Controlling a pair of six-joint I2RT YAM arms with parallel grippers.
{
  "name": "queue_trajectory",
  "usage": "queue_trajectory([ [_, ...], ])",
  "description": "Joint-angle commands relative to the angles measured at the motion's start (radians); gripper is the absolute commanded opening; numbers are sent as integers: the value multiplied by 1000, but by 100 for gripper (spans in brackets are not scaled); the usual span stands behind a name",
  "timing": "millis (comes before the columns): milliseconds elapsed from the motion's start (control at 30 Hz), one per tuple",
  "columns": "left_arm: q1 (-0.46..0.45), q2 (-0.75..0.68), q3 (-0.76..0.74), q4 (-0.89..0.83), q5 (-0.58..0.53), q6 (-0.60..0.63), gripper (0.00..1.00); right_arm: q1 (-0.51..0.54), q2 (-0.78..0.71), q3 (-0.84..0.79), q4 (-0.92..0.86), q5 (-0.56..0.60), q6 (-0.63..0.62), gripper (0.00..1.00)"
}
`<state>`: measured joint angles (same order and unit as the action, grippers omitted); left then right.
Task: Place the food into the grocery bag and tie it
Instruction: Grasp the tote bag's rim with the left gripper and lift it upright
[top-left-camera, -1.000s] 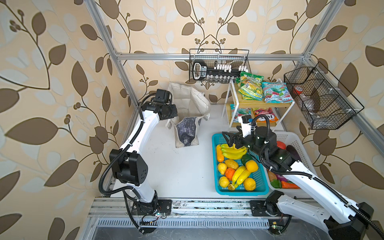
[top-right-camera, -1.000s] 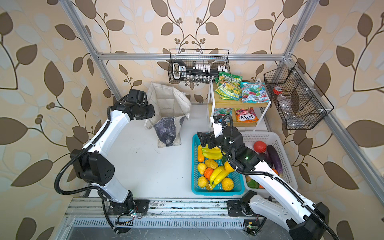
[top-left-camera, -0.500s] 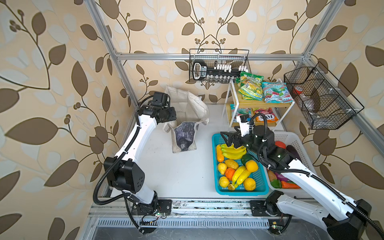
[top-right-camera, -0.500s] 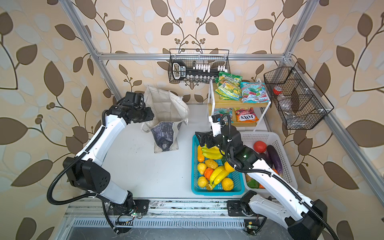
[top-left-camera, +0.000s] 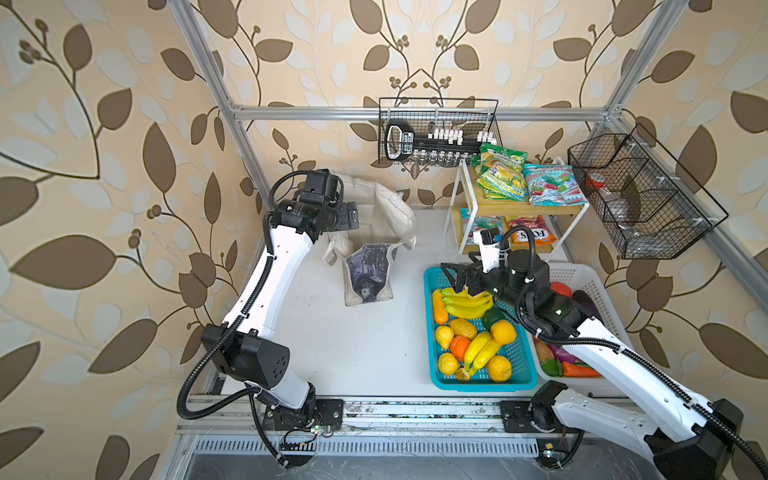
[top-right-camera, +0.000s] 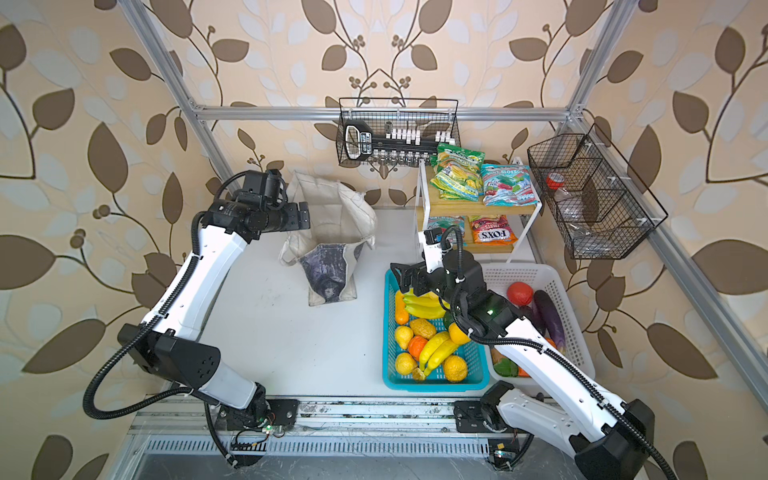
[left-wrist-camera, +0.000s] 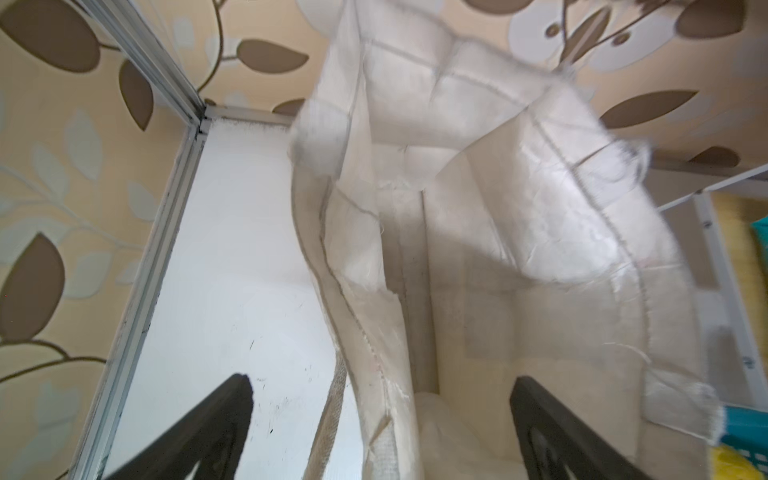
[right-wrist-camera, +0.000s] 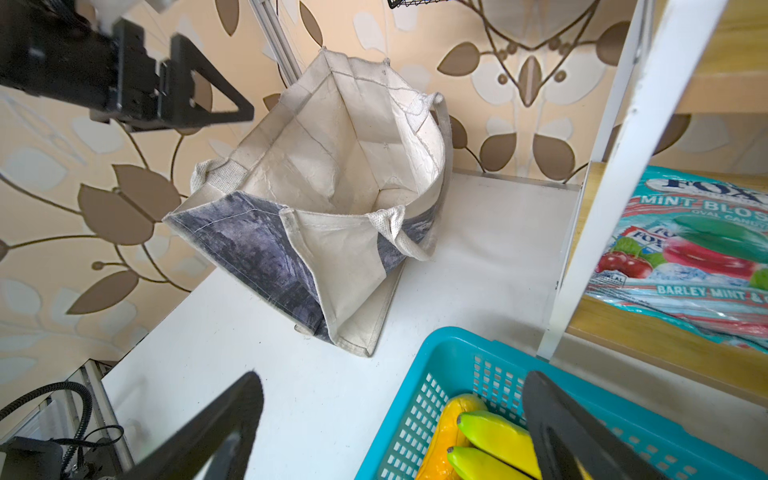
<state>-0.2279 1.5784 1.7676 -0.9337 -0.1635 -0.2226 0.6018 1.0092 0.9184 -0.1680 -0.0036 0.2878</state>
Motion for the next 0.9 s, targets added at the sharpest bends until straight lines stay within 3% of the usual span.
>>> queue_trajectory([
  [0, 1, 15, -19, -41, 27, -24, 83, -3, -6, 10, 12, -17, 2, 98],
  [33, 1, 9, -28, -40, 42, -27, 71, -4, -3, 10, 11, -18, 1, 98],
  [133, 1, -4, -53, -48, 76, -19, 54, -5, -2, 9, 13, -21, 1, 98],
  [233, 3, -28, -89, -46, 144, -18, 17, -5, -3, 3, 16, -29, 1, 98],
  [300, 2, -56, -112, -43, 168, -24, 3, -5, -3, 0, 17, -34, 2, 98],
  [667, 2, -296, -261, -16, 255, -110, 0, -4, 14, 14, 16, -64, 34, 97],
  [867, 2, -444, -422, 22, 380, -128, 0, 16, 87, 109, -115, -6, 79, 98],
])
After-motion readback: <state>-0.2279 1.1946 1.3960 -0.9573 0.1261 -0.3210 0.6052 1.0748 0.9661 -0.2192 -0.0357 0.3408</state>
